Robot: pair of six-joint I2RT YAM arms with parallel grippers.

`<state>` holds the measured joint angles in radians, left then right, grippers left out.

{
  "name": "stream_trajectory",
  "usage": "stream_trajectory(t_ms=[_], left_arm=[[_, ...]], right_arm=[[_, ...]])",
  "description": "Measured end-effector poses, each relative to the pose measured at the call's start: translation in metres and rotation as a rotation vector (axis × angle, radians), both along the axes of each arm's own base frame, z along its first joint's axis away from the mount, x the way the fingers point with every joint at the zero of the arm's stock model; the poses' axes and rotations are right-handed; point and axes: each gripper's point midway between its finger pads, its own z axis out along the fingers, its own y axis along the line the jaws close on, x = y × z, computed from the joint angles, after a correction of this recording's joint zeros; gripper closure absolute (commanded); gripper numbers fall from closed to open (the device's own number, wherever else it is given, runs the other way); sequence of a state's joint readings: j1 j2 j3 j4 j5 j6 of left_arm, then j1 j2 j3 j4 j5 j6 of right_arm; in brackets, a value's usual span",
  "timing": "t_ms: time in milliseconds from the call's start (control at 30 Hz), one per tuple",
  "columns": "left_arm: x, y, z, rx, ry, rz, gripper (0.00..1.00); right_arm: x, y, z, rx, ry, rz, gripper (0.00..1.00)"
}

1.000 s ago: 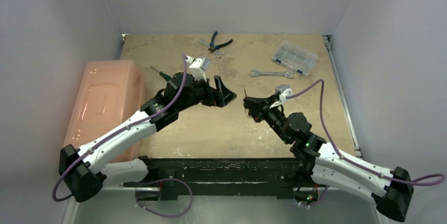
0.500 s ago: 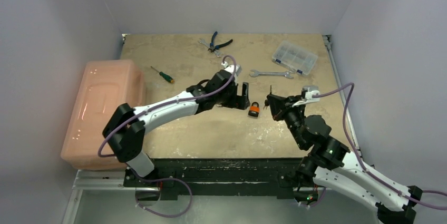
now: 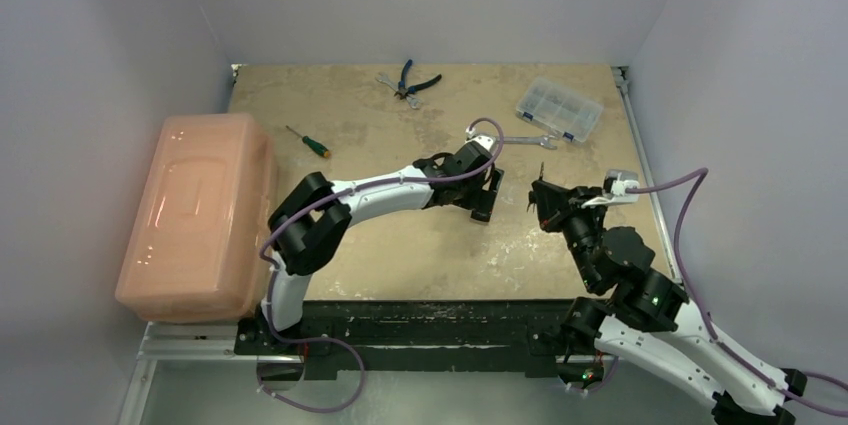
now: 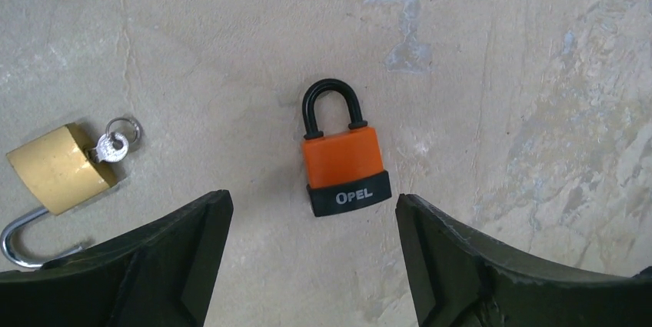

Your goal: Unlock with the key

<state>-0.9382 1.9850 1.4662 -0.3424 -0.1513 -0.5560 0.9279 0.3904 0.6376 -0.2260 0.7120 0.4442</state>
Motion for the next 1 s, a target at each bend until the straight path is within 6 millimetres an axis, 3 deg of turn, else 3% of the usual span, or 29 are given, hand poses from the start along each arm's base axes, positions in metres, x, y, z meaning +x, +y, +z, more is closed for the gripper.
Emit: stream_trajectory(t_ms=[467, 767, 1000], left_arm=[[0.002, -0.029, -0.023, 0.121, -0.028, -0.015, 0.24], [-0.006, -0.026, -0.044, 0.206, -0.029, -0.004, 0.30], [-0.002, -0.026, -0.046, 0.215, -0.031, 0.028, 0.33]], right_arm=[[-0.001, -0.004, -0.002, -0.002, 0.008, -0.009, 1.00], [-0.002, -0.003, -0.004, 0.000, 0.013, -0.005, 1.00], [-0.002, -0.003, -0.004, 0.004, 0.015, -0.004, 1.00]])
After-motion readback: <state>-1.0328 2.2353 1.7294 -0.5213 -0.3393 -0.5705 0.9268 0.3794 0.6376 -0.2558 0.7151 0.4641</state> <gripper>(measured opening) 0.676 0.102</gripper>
